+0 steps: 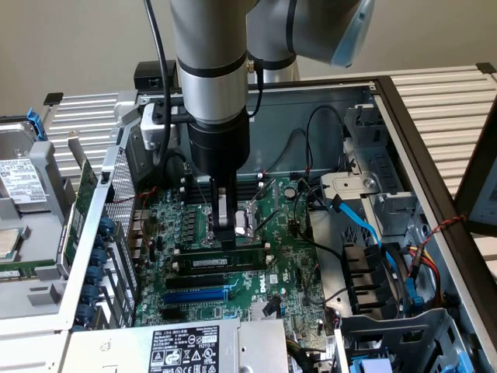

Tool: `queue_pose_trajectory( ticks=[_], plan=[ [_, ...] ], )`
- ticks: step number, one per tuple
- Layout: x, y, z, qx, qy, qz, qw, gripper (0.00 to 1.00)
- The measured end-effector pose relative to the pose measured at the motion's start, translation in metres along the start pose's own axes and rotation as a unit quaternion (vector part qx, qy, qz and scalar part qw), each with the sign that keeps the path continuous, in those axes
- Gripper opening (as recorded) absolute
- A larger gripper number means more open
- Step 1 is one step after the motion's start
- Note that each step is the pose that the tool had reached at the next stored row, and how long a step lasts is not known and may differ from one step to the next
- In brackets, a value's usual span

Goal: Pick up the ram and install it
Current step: 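Press down the ram until it locks into place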

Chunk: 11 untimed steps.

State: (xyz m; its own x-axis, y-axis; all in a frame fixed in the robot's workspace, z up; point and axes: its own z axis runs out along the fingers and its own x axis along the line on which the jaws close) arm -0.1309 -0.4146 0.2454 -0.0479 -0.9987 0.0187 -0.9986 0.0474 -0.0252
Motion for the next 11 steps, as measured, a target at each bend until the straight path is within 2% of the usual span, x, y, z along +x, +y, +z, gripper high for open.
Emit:
queue_pose_trajectory(
  ticks=[1, 2, 3, 11],
  plan=[
    [0.0001, 0.0019, -0.0001, 0.0, 0.0, 0.0, 1.0, 0.18],
    [0.0002, 0.0035, -0.0001, 0.0, 0.0, 0.0, 1.0, 0.18],
    [0.0002, 0.0044, -0.0002, 0.0, 0.0001, 0.0, 1.0, 0.12],
    [0.0004, 0.0063, 0.0007, -0.0003, 0.0006, 0.0, 1.0, 0.11]
  ],
)
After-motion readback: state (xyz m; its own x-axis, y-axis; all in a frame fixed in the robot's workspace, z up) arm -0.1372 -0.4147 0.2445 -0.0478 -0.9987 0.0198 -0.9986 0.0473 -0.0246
